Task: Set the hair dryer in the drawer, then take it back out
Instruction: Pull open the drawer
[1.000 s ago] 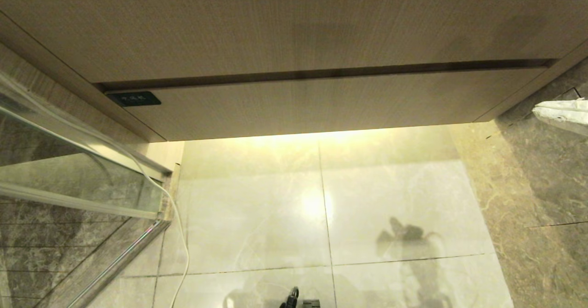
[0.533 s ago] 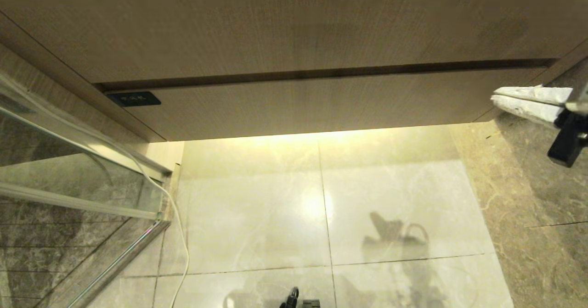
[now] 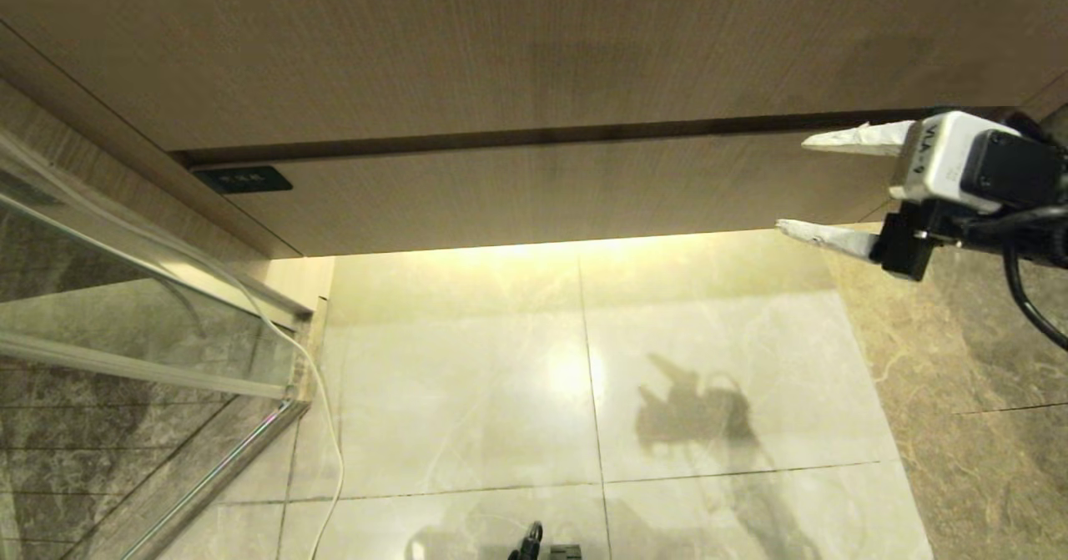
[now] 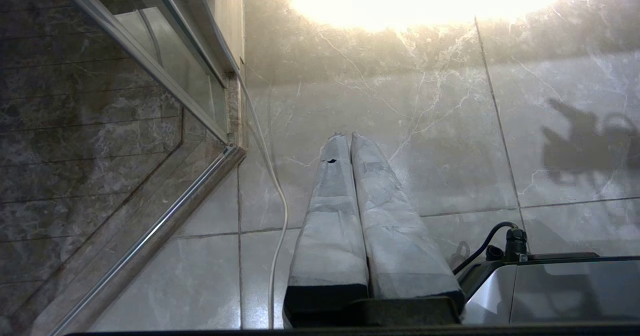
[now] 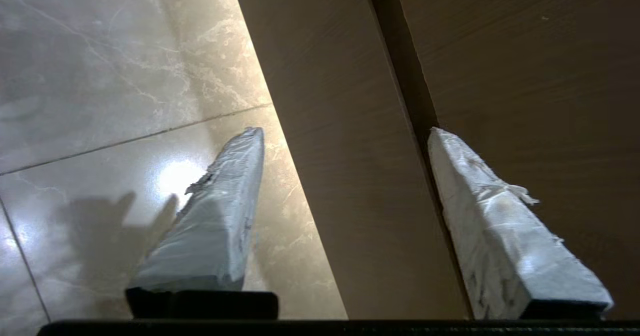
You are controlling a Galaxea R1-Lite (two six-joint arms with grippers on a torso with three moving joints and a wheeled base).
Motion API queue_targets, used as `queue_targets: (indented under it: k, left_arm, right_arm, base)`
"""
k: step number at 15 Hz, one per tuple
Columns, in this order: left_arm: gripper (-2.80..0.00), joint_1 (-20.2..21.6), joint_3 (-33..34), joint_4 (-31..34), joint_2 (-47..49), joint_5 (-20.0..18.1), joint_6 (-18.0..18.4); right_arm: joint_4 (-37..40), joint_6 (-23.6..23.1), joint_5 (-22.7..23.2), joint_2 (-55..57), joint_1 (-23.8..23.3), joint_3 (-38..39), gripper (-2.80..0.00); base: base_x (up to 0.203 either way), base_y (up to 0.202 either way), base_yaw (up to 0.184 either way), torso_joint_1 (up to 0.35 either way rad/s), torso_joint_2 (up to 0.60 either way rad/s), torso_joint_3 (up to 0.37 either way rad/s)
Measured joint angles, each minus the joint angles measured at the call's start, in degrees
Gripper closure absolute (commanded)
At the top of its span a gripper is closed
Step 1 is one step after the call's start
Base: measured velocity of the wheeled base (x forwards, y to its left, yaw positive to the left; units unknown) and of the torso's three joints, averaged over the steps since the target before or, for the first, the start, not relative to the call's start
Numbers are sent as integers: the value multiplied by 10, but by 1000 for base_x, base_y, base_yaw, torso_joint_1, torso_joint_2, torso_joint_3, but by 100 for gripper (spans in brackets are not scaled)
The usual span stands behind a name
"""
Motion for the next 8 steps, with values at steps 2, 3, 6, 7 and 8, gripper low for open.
queue_targets:
  k: [2, 3, 6, 7, 8]
  left_arm:
    - [0, 0, 0, 0, 0, 0, 0]
    - [0, 0, 0, 0, 0, 0, 0]
    - [0, 0, 0, 0, 0, 0, 0]
    - [0, 0, 0, 0, 0, 0, 0]
    - [0, 0, 0, 0, 0, 0, 0]
  right_arm:
    - [15, -11, -4, 39, 0, -53, -280]
    - [28, -16, -9, 57, 0, -79, -280]
    - [49, -64, -33, 100, -2, -141, -280]
    - [59, -77, -39, 111, -2, -152, -280]
    - [71, -79, -39, 121, -2, -161, -280]
  base:
    - [0, 0, 0, 0, 0, 0]
    - [0, 0, 0, 0, 0, 0]
    - [0, 0, 0, 0, 0, 0]
    - [0, 0, 0, 0, 0, 0]
    - [0, 0, 0, 0, 0, 0]
